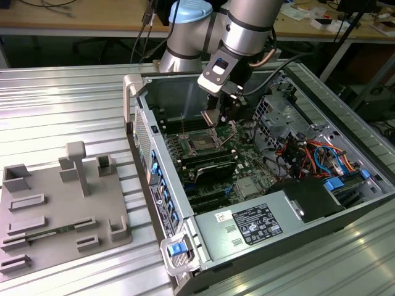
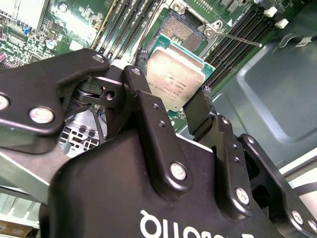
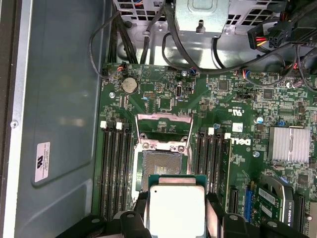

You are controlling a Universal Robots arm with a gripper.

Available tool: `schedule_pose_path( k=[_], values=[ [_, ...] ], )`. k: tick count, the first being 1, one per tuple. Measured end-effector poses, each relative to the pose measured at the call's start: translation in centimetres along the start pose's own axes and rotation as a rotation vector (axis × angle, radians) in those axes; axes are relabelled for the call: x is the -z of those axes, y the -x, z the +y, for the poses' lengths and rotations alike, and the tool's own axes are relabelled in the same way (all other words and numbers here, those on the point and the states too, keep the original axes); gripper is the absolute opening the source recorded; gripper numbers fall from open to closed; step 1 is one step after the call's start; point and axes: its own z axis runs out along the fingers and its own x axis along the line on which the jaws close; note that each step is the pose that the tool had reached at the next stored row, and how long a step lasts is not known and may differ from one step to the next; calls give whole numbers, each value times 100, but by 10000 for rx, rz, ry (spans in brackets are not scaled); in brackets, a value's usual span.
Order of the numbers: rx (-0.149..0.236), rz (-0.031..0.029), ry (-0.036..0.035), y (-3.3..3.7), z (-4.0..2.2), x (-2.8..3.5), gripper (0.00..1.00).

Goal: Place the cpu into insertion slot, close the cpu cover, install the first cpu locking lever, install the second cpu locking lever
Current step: 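Place the cpu into insertion slot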

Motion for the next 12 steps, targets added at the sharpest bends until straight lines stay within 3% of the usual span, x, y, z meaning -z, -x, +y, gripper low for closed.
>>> schedule_pose_path(
  k=[12],
  values=[
    [12,1,-2,-7,0,-28,55]
  ],
)
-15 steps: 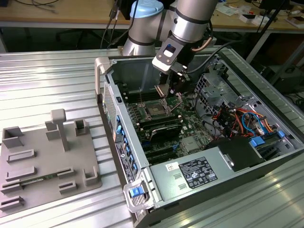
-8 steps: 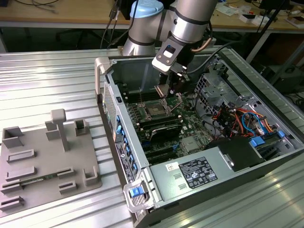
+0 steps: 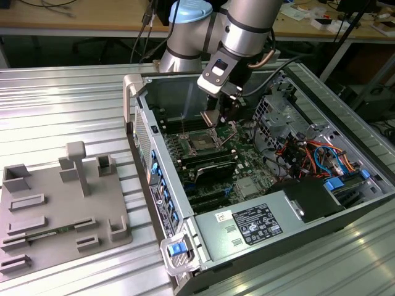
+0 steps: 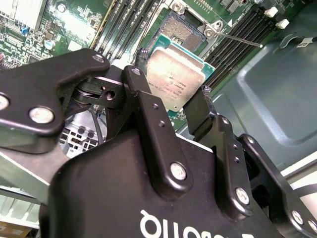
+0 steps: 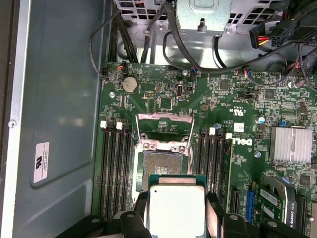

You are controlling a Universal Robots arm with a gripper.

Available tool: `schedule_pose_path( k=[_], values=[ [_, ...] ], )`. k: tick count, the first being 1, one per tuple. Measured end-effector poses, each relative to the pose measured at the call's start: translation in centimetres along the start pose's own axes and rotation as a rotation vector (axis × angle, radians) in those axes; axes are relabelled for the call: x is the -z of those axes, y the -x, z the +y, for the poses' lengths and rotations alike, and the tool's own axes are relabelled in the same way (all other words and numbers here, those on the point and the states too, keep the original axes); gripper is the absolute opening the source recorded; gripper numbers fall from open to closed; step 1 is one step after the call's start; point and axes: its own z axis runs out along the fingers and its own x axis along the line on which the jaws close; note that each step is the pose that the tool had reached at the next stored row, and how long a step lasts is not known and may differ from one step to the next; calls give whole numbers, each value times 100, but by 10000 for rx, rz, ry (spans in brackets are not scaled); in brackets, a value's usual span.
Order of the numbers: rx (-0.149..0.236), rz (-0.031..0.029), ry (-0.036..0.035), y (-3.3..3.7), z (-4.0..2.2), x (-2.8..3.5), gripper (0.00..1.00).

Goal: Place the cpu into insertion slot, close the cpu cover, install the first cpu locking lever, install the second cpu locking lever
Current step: 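Place the cpu into insertion slot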

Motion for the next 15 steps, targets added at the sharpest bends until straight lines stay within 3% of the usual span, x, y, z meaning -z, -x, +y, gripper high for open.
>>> schedule_pose_path(
  k=[11,13,14,15],
  values=[
    [0,0,-2,-3,0,-30,55],
    [-16,-1,-9,-39,1,-105,55],
    [-347,-4,-5,-68,3,-191,55],
    [-421,-6,-16,-80,4,-236,55]
  ],
)
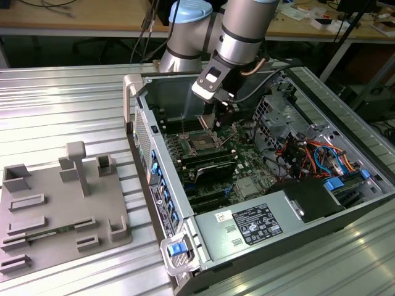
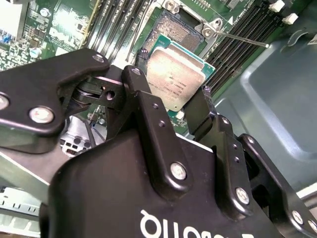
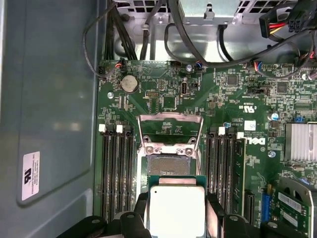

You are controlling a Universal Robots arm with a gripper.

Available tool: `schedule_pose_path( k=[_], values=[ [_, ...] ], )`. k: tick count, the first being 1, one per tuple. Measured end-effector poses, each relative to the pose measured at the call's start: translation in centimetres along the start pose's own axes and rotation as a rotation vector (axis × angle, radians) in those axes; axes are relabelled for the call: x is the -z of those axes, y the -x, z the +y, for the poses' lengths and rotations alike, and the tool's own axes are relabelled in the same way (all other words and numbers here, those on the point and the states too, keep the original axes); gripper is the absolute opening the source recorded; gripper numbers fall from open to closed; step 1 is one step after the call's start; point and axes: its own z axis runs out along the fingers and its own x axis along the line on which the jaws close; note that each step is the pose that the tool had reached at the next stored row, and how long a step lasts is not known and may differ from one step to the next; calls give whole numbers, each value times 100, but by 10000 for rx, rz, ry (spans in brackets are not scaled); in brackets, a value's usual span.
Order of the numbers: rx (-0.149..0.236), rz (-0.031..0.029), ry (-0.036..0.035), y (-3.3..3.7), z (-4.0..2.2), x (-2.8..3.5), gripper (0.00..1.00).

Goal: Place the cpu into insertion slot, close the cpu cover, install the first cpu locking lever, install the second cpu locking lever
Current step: 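Place the cpu into insertion slot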

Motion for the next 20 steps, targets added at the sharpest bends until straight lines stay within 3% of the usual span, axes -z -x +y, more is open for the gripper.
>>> schedule_pose_path(
  k=[8,20],
  values=[
    [-5,2,-57,-28,-1,-131,55],
    [-6,3,-66,-40,-2,-233,55]
  ],
)
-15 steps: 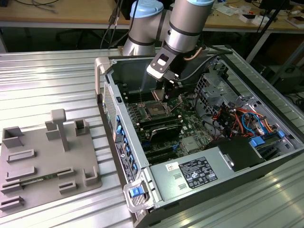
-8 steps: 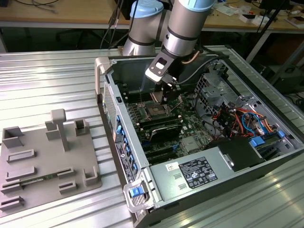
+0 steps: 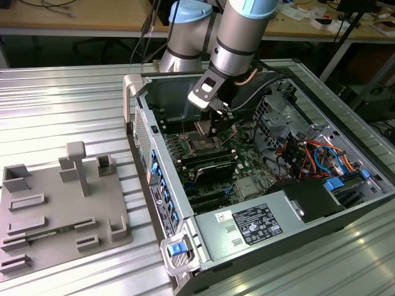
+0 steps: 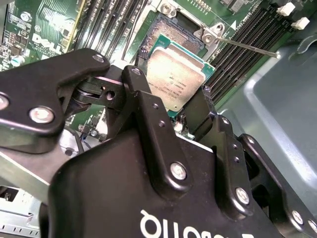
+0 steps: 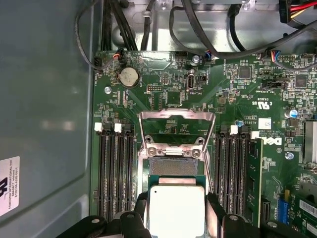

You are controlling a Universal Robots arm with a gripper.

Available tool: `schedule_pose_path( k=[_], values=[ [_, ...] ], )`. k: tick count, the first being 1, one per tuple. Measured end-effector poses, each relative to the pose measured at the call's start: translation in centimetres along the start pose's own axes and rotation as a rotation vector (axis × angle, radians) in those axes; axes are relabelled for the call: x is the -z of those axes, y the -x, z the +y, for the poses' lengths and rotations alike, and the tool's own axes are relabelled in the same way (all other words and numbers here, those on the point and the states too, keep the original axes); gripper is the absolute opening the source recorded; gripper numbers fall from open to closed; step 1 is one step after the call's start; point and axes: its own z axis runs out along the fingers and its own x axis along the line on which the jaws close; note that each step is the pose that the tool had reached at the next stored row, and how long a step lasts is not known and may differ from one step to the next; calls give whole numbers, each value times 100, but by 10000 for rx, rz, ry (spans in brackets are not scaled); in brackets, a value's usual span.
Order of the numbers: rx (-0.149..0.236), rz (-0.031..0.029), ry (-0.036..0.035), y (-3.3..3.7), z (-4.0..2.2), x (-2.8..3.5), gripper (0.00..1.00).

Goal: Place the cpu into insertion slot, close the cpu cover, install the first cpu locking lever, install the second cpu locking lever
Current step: 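Place the cpu into insertion slot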

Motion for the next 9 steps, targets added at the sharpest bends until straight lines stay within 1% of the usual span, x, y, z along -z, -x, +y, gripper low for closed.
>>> schedule_pose_path(
  k=[9],
  values=[
    [1,0,-9,-5,0,-47,55]
  ],
)
